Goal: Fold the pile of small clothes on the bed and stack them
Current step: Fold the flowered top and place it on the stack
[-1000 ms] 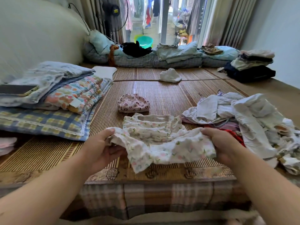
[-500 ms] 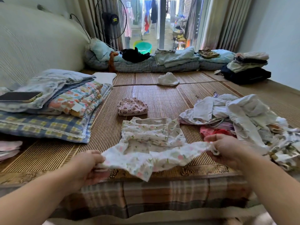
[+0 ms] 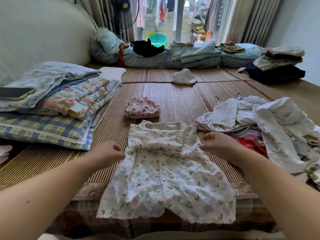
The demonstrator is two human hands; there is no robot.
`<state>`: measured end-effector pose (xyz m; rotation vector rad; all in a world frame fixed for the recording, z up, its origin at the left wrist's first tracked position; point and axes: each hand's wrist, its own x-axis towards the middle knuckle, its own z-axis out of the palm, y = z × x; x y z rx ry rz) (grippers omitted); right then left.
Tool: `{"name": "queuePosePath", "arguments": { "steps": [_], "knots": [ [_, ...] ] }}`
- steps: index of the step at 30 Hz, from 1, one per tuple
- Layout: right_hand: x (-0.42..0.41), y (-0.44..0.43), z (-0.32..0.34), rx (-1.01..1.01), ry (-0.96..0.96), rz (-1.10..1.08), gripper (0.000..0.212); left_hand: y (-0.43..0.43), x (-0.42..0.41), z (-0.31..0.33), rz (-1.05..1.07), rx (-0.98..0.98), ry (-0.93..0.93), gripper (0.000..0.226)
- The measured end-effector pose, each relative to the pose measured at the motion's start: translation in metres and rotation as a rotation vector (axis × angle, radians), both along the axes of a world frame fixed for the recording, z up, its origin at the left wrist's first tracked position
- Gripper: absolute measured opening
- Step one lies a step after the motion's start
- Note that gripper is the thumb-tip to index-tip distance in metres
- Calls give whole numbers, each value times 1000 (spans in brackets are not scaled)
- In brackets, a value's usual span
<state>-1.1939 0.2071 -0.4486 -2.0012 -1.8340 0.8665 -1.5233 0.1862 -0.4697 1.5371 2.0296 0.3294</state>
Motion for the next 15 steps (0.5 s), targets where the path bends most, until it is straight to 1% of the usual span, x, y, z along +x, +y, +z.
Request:
{"name": "queuePosePath", "arguments": {
  "steps": [2, 5, 8, 9, 10, 11, 12, 13, 15],
  "knots": [
    [-10, 33, -10, 10, 30, 12, 58, 32, 4, -6, 2, 21, -19, 18],
    [-24, 82, -32, -3, 70, -40, 80, 80, 11, -20, 34, 11, -70, 20],
    [-29, 124, -52, -45, 14, -119, 90, 121, 12, -35, 77, -8, -92, 31],
    [-28, 137, -58, -74, 14, -153, 90, 134, 12, -40, 83, 0, -80, 36],
    [-28, 149, -63, -110, 17, -179, 85, 147, 10, -45, 80, 14, -55, 41],
    [-28, 160, -66, -139, -1, -187, 73, 158, 8, -50, 78, 22, -19, 46],
    [-29, 167, -67, -167, -48, -174, 57, 167, 8, -51, 79, 21, 5, 49],
    [-30, 175, -67, -208, -109, -142, 45, 176, 8, -52, 80, 8, -6, 48],
    [-32, 192, -62, -274, -214, -47, 37, 191, 10, -49, 58, -51, -70, 34]
  ]
}}
